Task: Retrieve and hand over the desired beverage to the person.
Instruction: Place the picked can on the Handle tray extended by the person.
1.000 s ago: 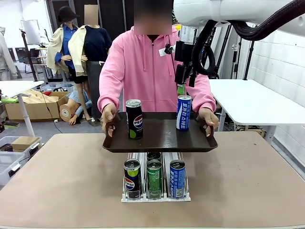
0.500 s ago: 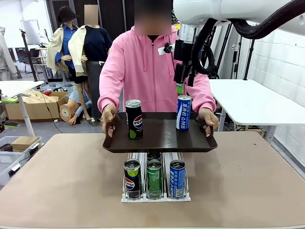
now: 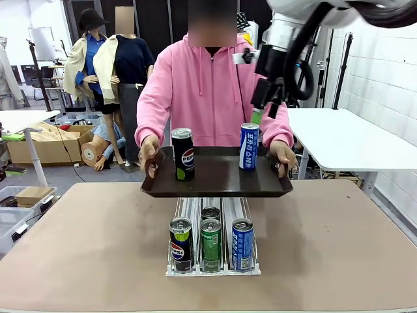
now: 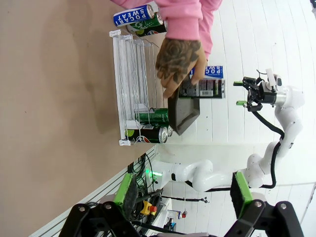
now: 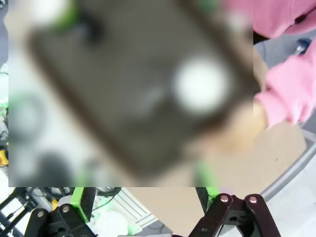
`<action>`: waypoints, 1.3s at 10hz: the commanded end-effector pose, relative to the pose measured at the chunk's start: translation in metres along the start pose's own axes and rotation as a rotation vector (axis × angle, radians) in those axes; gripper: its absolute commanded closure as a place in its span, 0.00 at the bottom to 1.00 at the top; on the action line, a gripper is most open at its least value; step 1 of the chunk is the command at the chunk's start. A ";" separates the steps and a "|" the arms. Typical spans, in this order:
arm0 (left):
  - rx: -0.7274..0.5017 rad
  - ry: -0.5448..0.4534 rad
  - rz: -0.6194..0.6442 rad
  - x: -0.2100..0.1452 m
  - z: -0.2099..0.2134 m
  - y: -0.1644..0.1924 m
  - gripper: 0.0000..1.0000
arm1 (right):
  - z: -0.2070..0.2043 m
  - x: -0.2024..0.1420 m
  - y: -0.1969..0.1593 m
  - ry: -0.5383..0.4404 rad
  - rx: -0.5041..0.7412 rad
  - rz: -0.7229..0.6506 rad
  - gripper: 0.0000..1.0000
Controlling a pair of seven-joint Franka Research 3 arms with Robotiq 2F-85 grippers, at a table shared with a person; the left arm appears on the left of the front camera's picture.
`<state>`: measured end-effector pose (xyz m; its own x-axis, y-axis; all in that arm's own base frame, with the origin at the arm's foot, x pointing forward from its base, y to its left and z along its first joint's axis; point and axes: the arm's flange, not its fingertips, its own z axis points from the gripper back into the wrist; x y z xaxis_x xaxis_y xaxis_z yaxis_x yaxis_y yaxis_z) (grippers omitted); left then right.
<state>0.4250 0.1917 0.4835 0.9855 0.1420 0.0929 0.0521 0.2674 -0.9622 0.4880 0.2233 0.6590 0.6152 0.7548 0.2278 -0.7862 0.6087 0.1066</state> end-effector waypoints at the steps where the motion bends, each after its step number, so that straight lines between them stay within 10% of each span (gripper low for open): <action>1: 0.000 -0.003 -0.005 -0.001 0.001 -0.002 0.00 | -0.009 -0.064 -0.008 -0.135 0.035 0.007 0.00; 9: 0.000 -0.003 -0.005 -0.001 0.001 -0.002 0.00 | -0.025 -0.251 -0.087 -0.655 0.265 -0.177 0.00; 13: 0.000 -0.003 -0.005 -0.001 0.001 -0.002 0.00 | -0.065 -0.294 -0.110 -0.743 0.397 -0.290 0.00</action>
<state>0.4249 0.1922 0.4835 0.9854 0.1429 0.0929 0.0519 0.2677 -0.9621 0.3968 -0.0470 0.5268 0.6959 0.1774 0.6959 -0.6560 0.5512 0.5155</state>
